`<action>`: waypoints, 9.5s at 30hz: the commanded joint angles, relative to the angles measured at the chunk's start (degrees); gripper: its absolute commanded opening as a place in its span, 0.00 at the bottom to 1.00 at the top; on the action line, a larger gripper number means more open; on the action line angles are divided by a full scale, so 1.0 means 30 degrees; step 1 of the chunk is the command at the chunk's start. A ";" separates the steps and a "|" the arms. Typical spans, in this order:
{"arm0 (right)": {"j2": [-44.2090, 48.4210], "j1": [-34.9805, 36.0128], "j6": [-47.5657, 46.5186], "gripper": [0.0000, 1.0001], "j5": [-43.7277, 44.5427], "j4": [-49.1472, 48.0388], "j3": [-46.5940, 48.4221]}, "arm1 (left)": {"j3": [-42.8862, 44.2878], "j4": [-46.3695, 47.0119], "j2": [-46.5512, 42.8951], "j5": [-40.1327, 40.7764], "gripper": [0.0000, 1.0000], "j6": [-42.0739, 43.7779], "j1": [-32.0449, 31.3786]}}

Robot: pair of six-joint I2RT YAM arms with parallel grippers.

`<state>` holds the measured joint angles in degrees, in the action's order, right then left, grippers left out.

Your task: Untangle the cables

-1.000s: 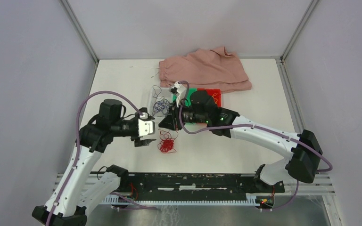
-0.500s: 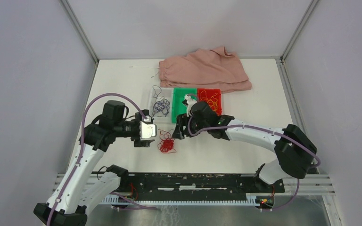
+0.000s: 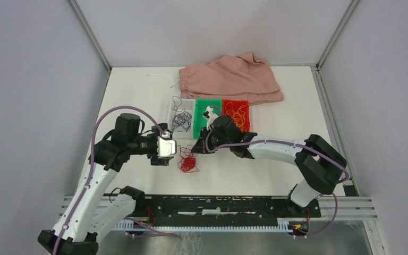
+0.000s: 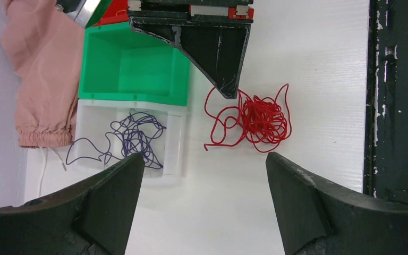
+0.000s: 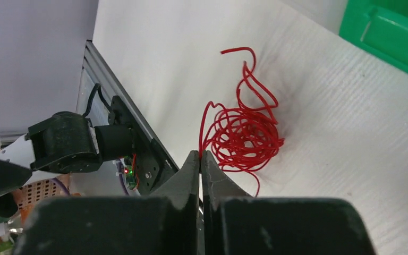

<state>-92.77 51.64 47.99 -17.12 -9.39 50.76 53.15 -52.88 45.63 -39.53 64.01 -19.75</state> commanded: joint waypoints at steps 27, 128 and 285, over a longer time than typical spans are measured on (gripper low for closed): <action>0.3937 0.1867 -0.1936 0.01 -0.4333 -0.1882 0.3393 | 0.0284 0.4081 -0.0115 -0.2163 0.29 -0.5084 -0.0417; 0.1546 0.3092 -0.1001 0.66 0.5691 -0.5093 -0.4680 | 2.2027 2.1625 0.7061 0.6886 0.03 -1.2170 -0.0554; 0.4286 0.4010 -0.3058 0.68 -0.1459 -0.5319 0.5488 | 1.7432 1.4490 0.5113 -0.1820 0.03 -0.8004 -0.0386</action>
<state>-80.97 63.55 36.86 -19.88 -19.77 66.74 105.67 -10.63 61.17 -44.21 37.58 -21.08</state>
